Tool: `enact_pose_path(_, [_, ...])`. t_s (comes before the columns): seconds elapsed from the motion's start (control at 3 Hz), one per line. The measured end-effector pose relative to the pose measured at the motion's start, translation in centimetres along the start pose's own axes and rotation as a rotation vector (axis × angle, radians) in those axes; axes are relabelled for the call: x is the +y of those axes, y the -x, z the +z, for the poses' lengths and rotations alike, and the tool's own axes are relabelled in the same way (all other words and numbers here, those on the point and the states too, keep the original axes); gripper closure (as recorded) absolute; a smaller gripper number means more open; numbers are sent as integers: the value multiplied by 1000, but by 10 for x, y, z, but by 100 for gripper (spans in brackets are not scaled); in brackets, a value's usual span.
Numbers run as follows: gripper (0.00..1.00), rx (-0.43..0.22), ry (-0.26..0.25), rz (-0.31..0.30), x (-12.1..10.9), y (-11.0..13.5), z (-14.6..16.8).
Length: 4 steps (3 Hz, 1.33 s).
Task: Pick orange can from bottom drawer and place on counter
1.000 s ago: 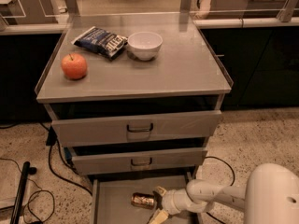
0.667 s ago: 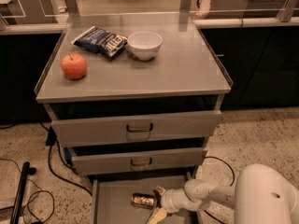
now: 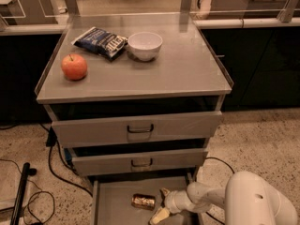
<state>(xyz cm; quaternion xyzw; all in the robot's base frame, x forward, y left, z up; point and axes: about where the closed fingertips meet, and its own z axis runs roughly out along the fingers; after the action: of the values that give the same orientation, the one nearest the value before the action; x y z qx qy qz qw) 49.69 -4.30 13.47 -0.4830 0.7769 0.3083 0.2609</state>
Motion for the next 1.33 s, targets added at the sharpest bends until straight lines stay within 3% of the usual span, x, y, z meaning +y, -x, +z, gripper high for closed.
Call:
enact_pose_path(0.33, [0,-26,-10,34,-9,-4,15])
enact_pose_path(0.67, [0,-71,-15,46,-10,15,29])
enact_pose_path(1.0, [0,-76,-14,46,-10,18,30])
enact_pose_path(1.33, [18,-76,-14,46,-10,18,30])
